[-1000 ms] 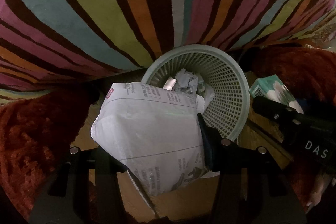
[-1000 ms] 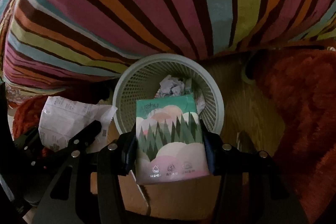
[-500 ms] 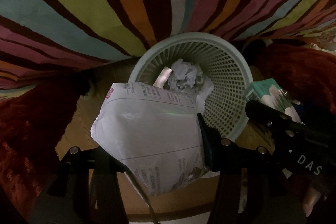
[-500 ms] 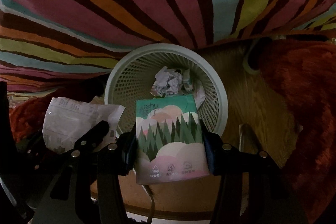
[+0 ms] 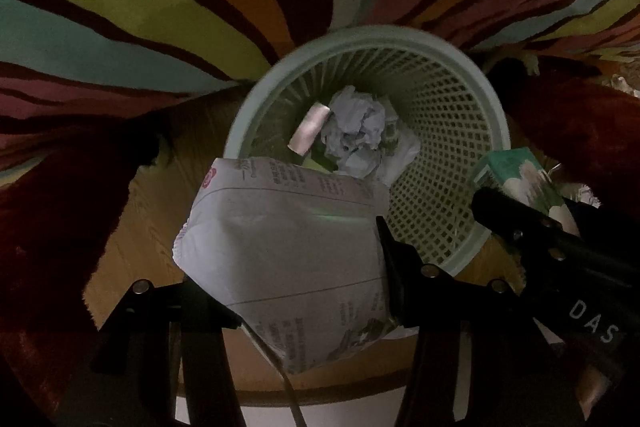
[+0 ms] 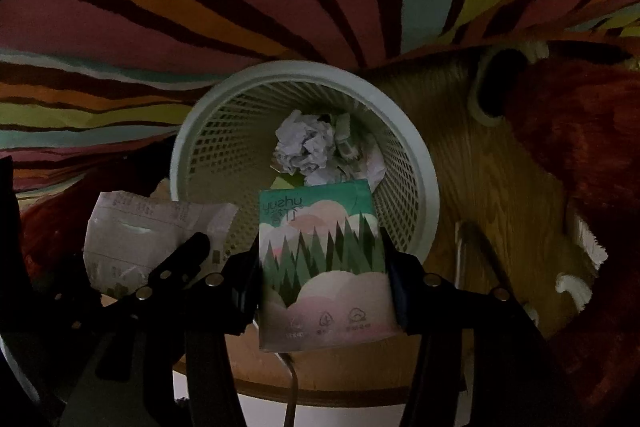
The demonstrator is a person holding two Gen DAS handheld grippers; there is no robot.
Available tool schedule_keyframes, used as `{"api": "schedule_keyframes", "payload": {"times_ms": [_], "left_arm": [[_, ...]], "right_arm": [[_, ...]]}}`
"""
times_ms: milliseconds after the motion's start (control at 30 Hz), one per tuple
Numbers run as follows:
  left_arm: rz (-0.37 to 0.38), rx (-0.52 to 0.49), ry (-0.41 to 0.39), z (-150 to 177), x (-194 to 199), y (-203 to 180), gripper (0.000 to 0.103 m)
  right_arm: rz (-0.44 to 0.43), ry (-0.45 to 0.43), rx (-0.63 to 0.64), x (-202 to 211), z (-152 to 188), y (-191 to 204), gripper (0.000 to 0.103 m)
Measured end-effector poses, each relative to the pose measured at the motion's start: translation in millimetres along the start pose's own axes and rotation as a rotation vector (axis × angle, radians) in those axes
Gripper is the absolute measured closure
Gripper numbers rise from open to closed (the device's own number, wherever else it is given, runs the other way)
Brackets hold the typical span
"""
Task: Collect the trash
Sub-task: 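Open both grippers to drop the wrapper and tissue pack into the wastebasket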
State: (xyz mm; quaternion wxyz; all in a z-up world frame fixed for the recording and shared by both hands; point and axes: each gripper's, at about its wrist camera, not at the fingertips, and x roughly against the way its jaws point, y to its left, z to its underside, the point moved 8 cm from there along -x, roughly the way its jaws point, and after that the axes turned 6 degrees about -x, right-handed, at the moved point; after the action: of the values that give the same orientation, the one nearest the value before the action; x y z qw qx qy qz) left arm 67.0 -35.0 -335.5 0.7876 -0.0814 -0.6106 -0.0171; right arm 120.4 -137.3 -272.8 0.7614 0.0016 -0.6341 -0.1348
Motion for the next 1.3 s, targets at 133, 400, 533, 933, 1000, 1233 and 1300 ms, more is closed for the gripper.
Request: {"api": "schedule_keyframes", "payload": {"times_ms": [133,400,533,933,1000,1233,1300], "left_arm": [[0.0,-0.001,0.021,-0.2,-8.1,-0.1,0.052],[-0.005,-0.01,0.06,1.4,-23.2,0.1,0.052],[-0.003,-0.011,0.078,1.9,-30.7,1.2,0.052],[0.002,-0.031,0.105,1.3,-41.7,-0.7,0.052],[0.006,-0.031,0.109,1.5,-43.4,-1.3,0.051],[0.006,-0.033,0.111,2.4,-45.1,-1.0,0.051],[0.005,-0.035,0.111,2.4,-45.9,-2.2,0.051]], "right_arm": [[0.005,0.021,-0.014,-10.9,-3.7,-2.3,0.054],[0.02,0.06,-0.035,-29.3,-4.4,-6.4,0.054],[0.022,0.084,-0.051,-38.0,-4.9,-9.2,0.054],[0.041,0.116,-0.056,-53.6,-2.7,-8.6,0.054],[0.043,0.123,-0.059,-58.0,-2.3,-9.0,0.054],[0.044,0.127,-0.059,-56.7,-3.9,-12.5,0.054],[0.045,0.128,-0.06,-56.3,-4.0,-12.3,0.053]]}}
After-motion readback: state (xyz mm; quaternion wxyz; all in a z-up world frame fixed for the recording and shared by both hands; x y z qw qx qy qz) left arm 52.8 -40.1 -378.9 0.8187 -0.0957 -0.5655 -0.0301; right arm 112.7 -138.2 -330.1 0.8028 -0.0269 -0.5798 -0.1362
